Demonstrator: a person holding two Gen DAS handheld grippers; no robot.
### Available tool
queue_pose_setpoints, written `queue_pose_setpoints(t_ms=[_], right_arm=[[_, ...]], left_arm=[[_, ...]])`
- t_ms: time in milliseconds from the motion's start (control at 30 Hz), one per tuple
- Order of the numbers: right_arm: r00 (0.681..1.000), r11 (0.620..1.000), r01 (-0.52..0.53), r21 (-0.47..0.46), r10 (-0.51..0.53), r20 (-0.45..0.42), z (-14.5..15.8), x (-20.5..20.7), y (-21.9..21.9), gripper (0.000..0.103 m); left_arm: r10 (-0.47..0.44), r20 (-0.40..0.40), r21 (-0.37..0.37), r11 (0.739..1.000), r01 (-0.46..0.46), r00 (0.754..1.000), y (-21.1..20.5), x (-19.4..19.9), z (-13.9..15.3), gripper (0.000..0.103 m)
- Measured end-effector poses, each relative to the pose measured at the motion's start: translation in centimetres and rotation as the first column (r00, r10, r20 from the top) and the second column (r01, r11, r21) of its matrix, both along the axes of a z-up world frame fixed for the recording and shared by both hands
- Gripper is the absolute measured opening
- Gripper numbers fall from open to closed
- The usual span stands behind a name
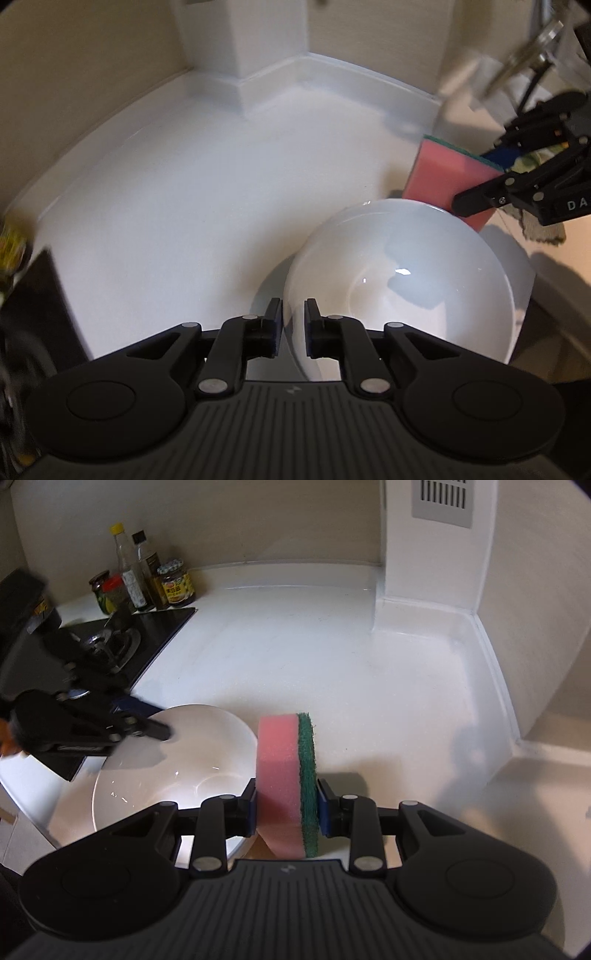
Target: Clean bowl
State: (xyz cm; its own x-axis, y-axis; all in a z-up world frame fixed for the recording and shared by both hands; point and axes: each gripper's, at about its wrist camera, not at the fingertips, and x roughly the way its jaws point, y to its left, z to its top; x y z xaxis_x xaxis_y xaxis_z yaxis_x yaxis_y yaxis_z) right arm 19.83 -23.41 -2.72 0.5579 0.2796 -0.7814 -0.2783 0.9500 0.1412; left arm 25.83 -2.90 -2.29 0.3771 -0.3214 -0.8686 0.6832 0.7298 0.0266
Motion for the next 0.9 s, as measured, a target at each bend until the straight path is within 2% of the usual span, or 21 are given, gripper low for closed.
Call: queue_pose_setpoints(t_ms=[133,300,433,500,700,800,900], right_arm=[[1.000,1.000,-0.006,0.003,0.006,-0.014,0.0,-0.8,0.0,0.027],[0.996,0.996,-0.079,-0.029,0.077,-0.050,0.3,-0.6,0.0,0.027],[0.994,0.993,-0.099,-0.064,0.096,-0.042,0.6,0.7,0.5,0.027],[0.995,0.992,-0.099,-0.072,0.097,-0.036,0.6,1.3,0.8,0.027],[0.995,0.994,-0.097,-0.056,0.096,-0.025,0.4,2.0,0.8,0.027],[0.995,0.994,-0.100,-0.040,0.099,-0.017,0.3,1.9,0.7,0.027],[0.994,0.994,-0.109,-0.033,0.109,-0.009,0.3,1.7,0.6,0.027]], left_arm=[[0.017,-0.037,0.010,1.000,-0.017,0.999,0.4,0.3,-0.4,0.008],[-0.113,-0.017,0.065,0.991,0.113,0.993,-1.1,1.4,-0.5,0.008],[-0.217,0.013,0.094,0.972,0.215,0.976,-2.7,1.7,-0.7,0.009],[-0.230,0.027,0.123,0.967,0.225,0.973,-3.4,1.7,-0.7,0.011],[-0.046,0.024,0.107,0.993,0.043,0.999,-3.3,1.6,-0.4,0.013],[0.085,0.037,0.073,0.994,-0.087,0.996,-2.2,0.3,0.2,0.013],[0.168,0.037,0.055,0.984,-0.170,0.985,-1.2,-1.0,0.3,0.013]])
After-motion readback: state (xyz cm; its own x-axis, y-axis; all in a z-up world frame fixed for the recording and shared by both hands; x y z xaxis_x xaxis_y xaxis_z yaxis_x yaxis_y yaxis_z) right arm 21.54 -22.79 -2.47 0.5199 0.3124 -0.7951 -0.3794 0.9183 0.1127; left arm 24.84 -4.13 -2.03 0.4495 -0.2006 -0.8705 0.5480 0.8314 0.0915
